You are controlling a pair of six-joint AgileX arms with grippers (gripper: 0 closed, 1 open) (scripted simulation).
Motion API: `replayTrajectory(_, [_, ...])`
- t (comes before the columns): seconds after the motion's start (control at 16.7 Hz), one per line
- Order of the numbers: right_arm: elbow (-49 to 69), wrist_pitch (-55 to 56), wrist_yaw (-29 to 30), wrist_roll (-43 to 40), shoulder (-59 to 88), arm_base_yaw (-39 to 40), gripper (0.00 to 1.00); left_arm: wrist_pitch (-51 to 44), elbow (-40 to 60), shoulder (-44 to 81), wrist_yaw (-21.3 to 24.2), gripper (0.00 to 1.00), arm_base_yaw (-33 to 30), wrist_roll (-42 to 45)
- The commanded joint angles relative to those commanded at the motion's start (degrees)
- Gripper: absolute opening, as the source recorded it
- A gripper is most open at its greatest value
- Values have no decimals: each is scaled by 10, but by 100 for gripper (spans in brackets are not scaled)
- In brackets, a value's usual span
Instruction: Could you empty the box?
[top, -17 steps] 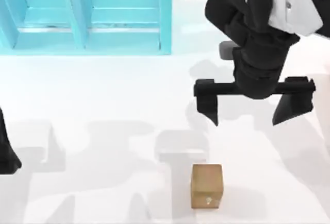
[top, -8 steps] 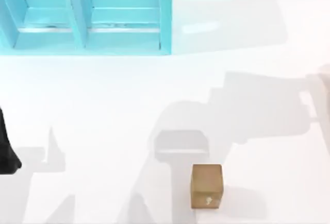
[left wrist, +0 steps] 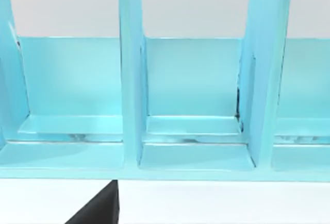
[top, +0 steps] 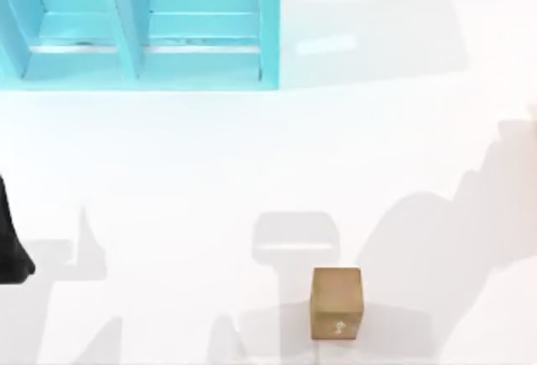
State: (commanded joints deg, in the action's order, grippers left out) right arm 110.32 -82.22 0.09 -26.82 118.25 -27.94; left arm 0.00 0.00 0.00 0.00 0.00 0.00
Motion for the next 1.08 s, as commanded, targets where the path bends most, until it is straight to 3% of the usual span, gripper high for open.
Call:
replayTrajectory(0.36, [-20, 22, 0, -3, 1, -2, 100, 0, 0, 0, 0, 100, 0, 0])
replayTrajectory(0.84, [-174, 187, -2, 3, 16, 4, 100, 0, 0, 0, 0, 100, 0, 0])
replayTrajectory(1.08, [-197, 218, 0, 2, 21, 2, 100, 0, 0, 0, 0, 100, 0, 0])
